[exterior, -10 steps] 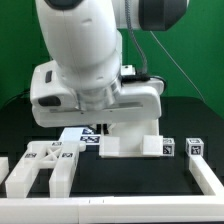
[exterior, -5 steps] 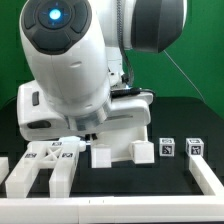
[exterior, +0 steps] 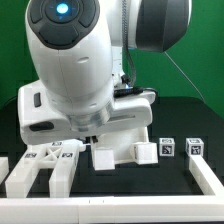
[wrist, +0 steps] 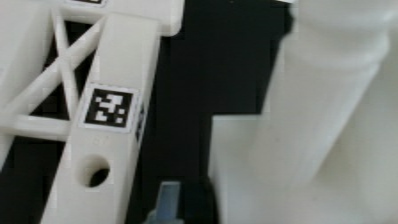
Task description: Assemble chair
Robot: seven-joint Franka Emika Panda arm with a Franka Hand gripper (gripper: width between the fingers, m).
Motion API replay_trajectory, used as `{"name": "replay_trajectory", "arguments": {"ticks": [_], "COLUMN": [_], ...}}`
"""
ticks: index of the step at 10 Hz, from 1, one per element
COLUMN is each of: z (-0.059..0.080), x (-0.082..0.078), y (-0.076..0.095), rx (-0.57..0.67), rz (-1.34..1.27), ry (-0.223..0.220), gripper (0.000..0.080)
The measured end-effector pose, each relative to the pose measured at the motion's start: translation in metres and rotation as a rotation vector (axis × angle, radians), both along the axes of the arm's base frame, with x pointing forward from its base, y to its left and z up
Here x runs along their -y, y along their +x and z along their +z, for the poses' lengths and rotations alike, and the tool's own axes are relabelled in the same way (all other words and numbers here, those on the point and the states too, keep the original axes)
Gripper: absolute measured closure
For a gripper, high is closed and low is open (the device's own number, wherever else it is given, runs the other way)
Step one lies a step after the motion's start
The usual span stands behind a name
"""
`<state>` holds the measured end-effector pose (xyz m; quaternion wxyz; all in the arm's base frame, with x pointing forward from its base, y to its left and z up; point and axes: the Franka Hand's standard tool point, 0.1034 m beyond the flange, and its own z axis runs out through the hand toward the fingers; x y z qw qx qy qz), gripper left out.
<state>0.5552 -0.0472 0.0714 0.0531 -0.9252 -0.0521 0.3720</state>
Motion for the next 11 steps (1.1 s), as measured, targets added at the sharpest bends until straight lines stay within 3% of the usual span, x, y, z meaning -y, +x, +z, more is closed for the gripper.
{"name": "replay_trajectory", "arguments": {"ticks": [3, 6, 11], "z": [-0.012, -0.021, -0.032], "x": [0.0, -0.011, -0.014], "y": [-0.006, -0.01, -0.004], "rx": [-0.093, -0.116, -0.068], "rz": [-0.021, -0.11, -0.092], "ry": [-0.051, -0.15, -0.134], "gripper": [0.0762, 0.0762, 0.0762]}}
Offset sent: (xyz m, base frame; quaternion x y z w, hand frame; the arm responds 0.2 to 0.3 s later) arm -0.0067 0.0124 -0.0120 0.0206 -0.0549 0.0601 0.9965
